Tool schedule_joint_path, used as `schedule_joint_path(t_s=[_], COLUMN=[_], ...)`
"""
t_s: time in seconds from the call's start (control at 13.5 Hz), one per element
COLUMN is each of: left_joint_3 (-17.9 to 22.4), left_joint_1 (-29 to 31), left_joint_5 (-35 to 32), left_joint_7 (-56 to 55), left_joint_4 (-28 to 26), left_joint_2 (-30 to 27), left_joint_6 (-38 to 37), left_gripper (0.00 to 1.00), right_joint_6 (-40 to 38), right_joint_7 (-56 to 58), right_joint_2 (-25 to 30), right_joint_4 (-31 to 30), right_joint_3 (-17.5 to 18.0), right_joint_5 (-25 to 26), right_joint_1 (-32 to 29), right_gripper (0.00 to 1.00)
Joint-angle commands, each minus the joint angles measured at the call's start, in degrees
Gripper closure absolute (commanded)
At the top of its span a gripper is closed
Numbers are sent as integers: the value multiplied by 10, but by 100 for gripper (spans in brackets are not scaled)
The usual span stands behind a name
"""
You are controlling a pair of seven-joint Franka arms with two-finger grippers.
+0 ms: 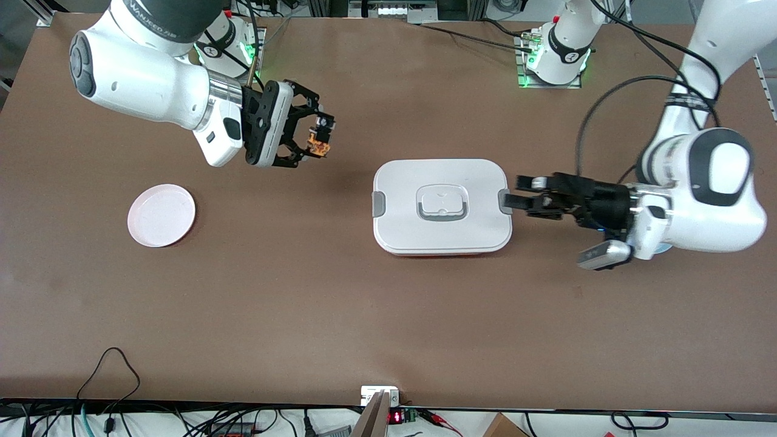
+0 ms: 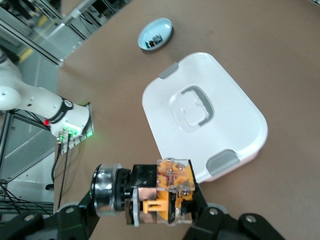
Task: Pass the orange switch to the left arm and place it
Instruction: 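Lift the switch with the right gripper while the left gripper rises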
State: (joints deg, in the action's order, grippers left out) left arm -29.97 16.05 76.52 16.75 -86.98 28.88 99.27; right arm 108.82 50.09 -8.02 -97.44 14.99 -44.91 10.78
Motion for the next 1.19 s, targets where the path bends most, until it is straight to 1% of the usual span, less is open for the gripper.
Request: schedule_joint_path(t_s=[0.0, 0.07, 0.15, 0.22, 0.37, 0.44, 0.59, 0.81, 0.89, 1.04, 1.11], left_joint_3=[-6, -9, -14, -22, -65, -80, -82, -82, -83, -82, -82], left_joint_1=[-40, -52, -63, -72, -70, -68, -63, -58, -58, -59, -59], left_joint_5=[62, 71, 72, 72, 79, 88, 98, 99, 99, 104, 115], left_joint_7=[-7, -44, -83, -99, -104, -105, -135, -244, -270, -276, -271], left_joint_4=[-42, -48, -50, -59, -109, -136, -166, -166, -166, -164, -164], left_joint_2=[-21, -22, -29, -36, -74, -101, -139, -187, -192, -192, -189], left_joint_6=[82, 99, 117, 146, 204, 223, 221, 220, 220, 225, 227], left_gripper=[0, 0, 0, 0, 0, 0, 0, 0, 0, 0, 0], right_joint_6=[2, 16, 31, 46, 72, 79, 89, 132, 132, 131, 130], right_joint_7=[84, 125, 161, 184, 214, 225, 246, 273, 274, 283, 307], right_joint_2=[-3, -5, -6, -7, -7, -7, -13, -21, -21, -21, -21], right_joint_4=[0, -1, -1, -1, -1, -1, -1, -2, -2, -6, -8], right_joint_3=[-3, -3, -3, -3, -3, -3, -3, -2, -2, -2, -2], right_joint_5=[-93, -139, -175, -203, -246, -267, -279, -280, -280, -287, -324], right_joint_1=[13, 15, 17, 18, 24, 28, 28, 44, 45, 44, 45], right_gripper=[99, 99, 99, 99, 99, 99, 99, 100, 100, 100, 100])
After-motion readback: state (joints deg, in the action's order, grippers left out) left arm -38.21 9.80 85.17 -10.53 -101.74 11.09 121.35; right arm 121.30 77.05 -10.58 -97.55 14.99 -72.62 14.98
